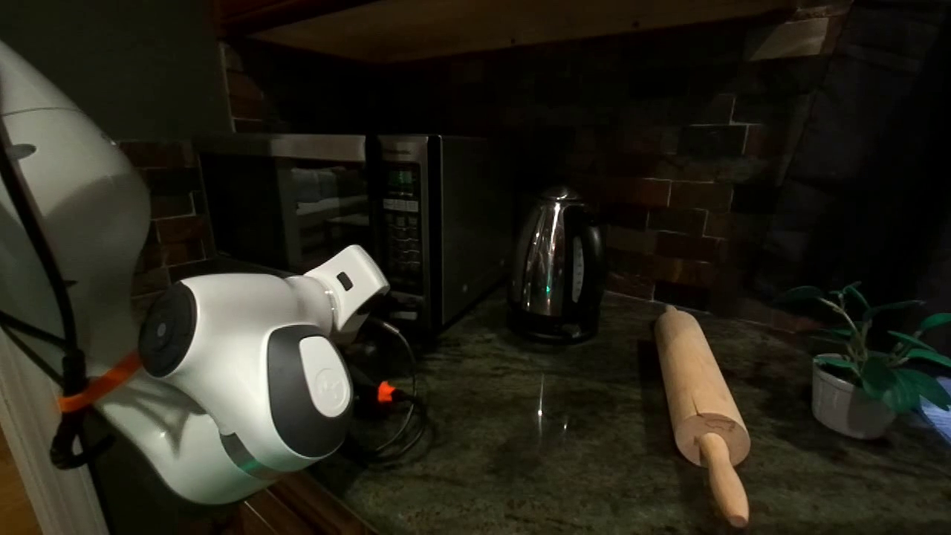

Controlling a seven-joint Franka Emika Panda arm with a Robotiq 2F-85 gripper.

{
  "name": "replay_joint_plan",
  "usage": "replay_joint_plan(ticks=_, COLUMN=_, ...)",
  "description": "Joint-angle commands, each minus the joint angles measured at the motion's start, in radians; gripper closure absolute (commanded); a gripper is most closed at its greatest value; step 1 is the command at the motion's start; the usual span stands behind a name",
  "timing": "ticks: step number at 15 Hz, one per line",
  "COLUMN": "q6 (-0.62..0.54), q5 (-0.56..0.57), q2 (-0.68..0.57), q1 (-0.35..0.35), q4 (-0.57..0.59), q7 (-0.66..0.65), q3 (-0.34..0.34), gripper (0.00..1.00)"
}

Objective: Open the microwave door.

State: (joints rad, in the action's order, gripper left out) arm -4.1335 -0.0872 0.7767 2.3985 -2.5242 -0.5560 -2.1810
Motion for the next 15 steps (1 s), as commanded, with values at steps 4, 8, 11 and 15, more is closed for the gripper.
replay_joint_plan(ticks=4, q6=0.163, q5=0.122, q2=-0.200, q1=-0.101, q4=-0.095, q7=0.029, q3=0.068, gripper=1.00)
replay_joint_plan(ticks=8, q6=0.294, q5=0.231, q2=-0.309, q1=-0.220, q4=-0.136, q7=0.017, q3=0.155, gripper=1.00)
replay_joint_plan(ticks=11, q6=0.501, q5=0.271, q2=-0.466, q1=-0.346, q4=-0.160, q7=0.052, q3=0.229, gripper=1.00)
replay_joint_plan(ticks=15, q6=0.750, q5=0.206, q2=-0.569, q1=-0.537, q4=-0.134, q7=0.076, q3=0.383, gripper=1.00)
